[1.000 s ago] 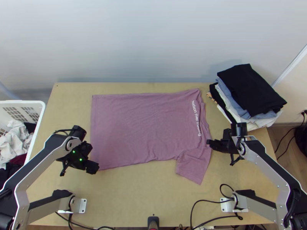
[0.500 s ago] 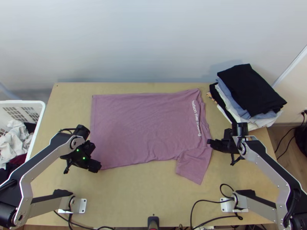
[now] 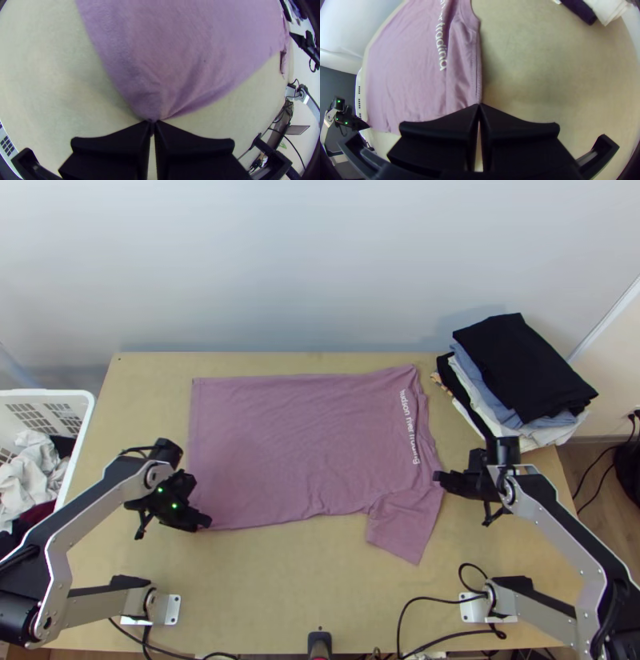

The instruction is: Fold the t-shirt

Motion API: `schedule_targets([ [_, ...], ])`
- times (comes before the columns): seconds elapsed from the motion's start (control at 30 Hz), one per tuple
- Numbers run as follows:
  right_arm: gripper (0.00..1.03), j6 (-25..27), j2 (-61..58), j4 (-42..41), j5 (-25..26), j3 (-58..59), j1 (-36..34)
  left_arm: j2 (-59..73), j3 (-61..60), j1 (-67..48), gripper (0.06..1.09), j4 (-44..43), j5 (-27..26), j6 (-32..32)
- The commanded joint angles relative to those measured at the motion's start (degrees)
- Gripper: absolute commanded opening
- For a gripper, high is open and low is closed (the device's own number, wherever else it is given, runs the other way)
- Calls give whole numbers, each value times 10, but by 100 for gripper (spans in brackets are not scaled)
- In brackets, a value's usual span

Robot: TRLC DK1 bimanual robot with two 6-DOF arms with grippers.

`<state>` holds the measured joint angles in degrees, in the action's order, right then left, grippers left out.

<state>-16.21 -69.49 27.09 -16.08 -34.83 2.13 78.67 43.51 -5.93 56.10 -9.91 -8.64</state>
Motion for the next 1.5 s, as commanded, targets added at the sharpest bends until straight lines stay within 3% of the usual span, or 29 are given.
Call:
schedule_targets([
  [0.0, 3, 32, 32, 2, 2, 12, -19, -22, 40, 45, 10, -16, -5, 5],
  [0.27, 3, 44, 108, 42, 3, -18, -19, -62, 112, 65, 10, -18, -6, 61],
  [0.53, 3, 39, 135, 61, 5, -196, 38, -77, 223, 38, 10, -77, 23, 163],
  [0.7, 3, 38, 59, 60, 5, -335, 35, -64, 300, 42, 10, -152, 82, 189],
  [0.8, 3, 47, 0, 60, 3, -416, 25, -39, 359, 58, 10, -188, 84, 205],
  [1.23, 3, 65, -280, 43, 3, -798, 18, 157, 716, 59, 10, -192, 187, 215],
  [1.47, 3, 73, -367, 50, 3, -956, 12, 215, 829, 63, 10, -196, 213, 217],
])
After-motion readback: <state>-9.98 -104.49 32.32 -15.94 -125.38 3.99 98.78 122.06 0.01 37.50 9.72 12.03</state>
